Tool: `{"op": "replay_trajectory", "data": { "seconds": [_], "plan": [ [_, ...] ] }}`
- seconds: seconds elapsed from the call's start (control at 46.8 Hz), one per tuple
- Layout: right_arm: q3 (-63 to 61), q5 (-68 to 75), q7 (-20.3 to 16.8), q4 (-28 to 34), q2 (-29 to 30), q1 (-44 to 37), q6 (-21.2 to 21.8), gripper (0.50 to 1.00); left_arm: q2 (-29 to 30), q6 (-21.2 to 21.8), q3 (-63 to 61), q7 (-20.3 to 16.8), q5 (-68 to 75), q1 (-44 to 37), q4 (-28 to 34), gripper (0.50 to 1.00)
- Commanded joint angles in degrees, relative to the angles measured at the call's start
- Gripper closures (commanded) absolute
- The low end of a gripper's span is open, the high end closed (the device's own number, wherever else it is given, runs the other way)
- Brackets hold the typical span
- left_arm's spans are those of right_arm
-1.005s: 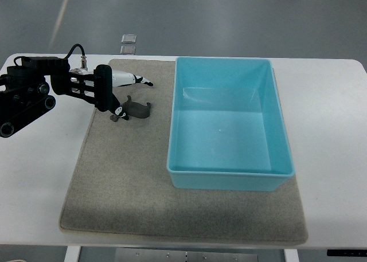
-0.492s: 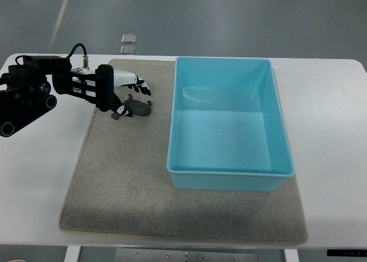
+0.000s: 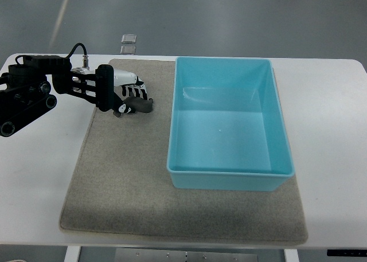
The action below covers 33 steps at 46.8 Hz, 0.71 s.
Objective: Place brown hippo in blue box with left hand
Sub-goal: 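Close the left hand fingers around the brown hippo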
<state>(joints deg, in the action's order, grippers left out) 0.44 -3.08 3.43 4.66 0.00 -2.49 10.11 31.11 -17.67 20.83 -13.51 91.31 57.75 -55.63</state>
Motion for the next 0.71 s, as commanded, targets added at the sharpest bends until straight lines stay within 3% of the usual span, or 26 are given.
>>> {"op": "replay_trajectory", "data": {
  "seconds": [0.0, 0.406, 0.684],
  "plan": [
    [0.0, 0.0, 0.0, 0.0, 0.0, 0.0, 0.0, 0.564, 0.0, 0.0, 0.0, 0.0, 0.0, 0.1, -0.1, 1.000],
    [0.0, 0.0, 0.0, 0.0, 0.0, 0.0, 0.0, 0.564, 0.0, 0.3, 0.7, 0.0, -0.4, 0.6, -0.1, 1.000],
    [0.0, 0.0, 0.0, 0.0, 0.0, 0.0, 0.0, 0.564, 0.4, 4.0, 1.8, -0.3, -0.7, 2.6, -0.7, 1.000]
  ]
}}
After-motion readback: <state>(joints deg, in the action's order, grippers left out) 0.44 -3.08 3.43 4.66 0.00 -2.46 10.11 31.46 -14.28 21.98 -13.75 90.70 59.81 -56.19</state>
